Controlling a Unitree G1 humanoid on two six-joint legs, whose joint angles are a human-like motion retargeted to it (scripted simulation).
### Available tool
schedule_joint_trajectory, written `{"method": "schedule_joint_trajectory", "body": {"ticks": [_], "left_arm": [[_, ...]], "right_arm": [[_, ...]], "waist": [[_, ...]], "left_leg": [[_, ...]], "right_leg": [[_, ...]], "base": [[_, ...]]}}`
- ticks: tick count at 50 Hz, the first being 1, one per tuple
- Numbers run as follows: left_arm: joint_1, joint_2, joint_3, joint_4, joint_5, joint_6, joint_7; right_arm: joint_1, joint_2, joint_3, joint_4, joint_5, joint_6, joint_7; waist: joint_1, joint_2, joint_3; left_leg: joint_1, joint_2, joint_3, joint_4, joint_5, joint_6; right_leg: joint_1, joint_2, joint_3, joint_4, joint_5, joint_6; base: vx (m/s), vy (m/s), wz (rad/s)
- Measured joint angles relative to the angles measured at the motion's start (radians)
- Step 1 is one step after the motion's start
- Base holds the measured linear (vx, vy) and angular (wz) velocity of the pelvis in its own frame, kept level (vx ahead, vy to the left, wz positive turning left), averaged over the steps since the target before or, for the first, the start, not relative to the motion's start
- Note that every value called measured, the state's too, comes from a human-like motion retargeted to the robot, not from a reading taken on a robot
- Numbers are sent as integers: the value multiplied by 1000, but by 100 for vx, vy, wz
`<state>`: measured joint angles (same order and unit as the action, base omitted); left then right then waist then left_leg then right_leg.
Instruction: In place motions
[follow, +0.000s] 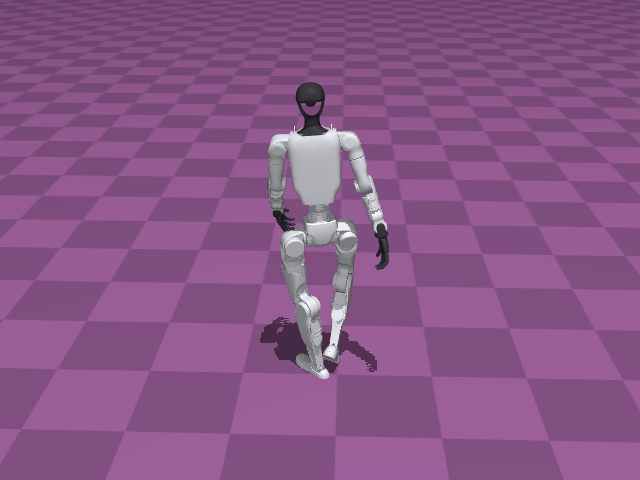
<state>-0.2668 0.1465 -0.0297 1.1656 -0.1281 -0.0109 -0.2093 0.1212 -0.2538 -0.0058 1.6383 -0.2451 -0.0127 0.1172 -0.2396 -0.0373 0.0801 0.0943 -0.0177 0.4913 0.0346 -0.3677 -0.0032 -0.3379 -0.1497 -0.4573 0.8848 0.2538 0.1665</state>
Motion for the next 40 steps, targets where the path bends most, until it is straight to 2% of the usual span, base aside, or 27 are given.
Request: {"method": "schedule_joint_trajectory", "body": {"ticks": [6, 7, 9, 11, 13, 20, 22, 25, 27, 30, 33, 37, 40], "left_arm": [[140, -11, -52, 145, 97, 26, -5], [160, -10, -56, 173, 111, 29, 0], [190, -5, -52, 243, 141, 36, 10], [213, 2, -33, 327, 185, 53, 23], [247, 7, -12, 399, 221, 76, 43], [460, 3, 32, 428, 209, 74, 49], [519, -10, 50, 423, 223, 67, 54], [573, -15, 50, 420, 242, 76, 61], [592, -8, 47, 414, 253, 65, 69], [607, -2, 49, 418, 275, 56, 67], [624, -9, 67, 436, 289, 65, 46], [667, -22, 111, 468, 268, 71, 13], [680, -35, 128, 493, 258, 82, 16]], "right_arm": [[14, 20, 19, -48, -11, -21, -10], [15, 20, 24, -54, -13, -22, -14], [10, 19, 35, -61, -12, -25, -22], [2, 19, 49, -65, -3, -22, -26], [-7, 19, 62, -70, 10, -17, -25], [-115, 32, 115, -114, 101, -14, -64], [-149, 42, 146, -123, 135, -13, -80], [-212, 67, 169, -135, 215, 5, -71], [-266, 86, 166, -162, 267, 7, -62], [-370, 113, 155, -203, 288, 8, -61], [-454, 137, 114, -289, 259, -3, -104], [-552, 167, 148, -435, 266, -40, -107], [-613, 175, 177, -539, 234, -72, -96]], "waist": [[86, -29, -78], [102, -40, -87], [134, -60, -99], [163, -77, -102], [177, -79, -105], [185, -58, -76], [201, -58, -65], [246, -84, -38], [281, -90, 11], [365, -96, 81], [508, -104, 119], [607, -132, 131], [611, -147, 131]], "left_leg": [[-15, -45, -5, -16, 2, -18], [-17, -58, -2, -18, 3, -21], [-18, -81, 11, -19, 4, -26], [-8, -100, 18, -19, 4, -30], [-3, -99, 9, -11, 6, -36], [-34, -55, -11, 125, 33, -86], [-61, -37, 20, 226, 100, -114], [-207, 43, 47, 559, 314, -165], [-328, 65, 3, 777, 417, -145], [-537, 118, -11, 1128, 332, -141], [-755, 191, 33, 1391, 253, -104], [-994, 262, 73, 1596, 162, -60], [-1071, 280, 98, 1649, 125, -41]], "right_leg": [[239, 74, 106, -424, 44, 81], [274, 76, 125, -492, 33, 88], [338, 68, 130, -615, -68, 94], [392, 49, 94, -695, -175, 73], [420, 46, 60, -752, -232, 41], [437, 62, 100, -801, -260, 0], [441, 52, 121, -805, -267, -8], [443, -1, 136, -816, -275, -15], [462, -15, 126, -830, -274, -30], [486, -23, 109, -859, -264, -68], [458, -38, 126, -867, -253, -103], [403, -52, 167, -853, -248, -135], [373, -59, 190, -831, -251, -146]], "base": [[11, -14, -8], [6, -18, -24], [3, -14, -36], [6, -10, -35], [8, -17, -12], [-4, -15, -21], [-4, -3, -33], [-15, -15, 10], [-21, -17, 40], [-22, -10, -3], [-16, -5, -81], [-2, -5, -74], [-1, 0, -7]]}}
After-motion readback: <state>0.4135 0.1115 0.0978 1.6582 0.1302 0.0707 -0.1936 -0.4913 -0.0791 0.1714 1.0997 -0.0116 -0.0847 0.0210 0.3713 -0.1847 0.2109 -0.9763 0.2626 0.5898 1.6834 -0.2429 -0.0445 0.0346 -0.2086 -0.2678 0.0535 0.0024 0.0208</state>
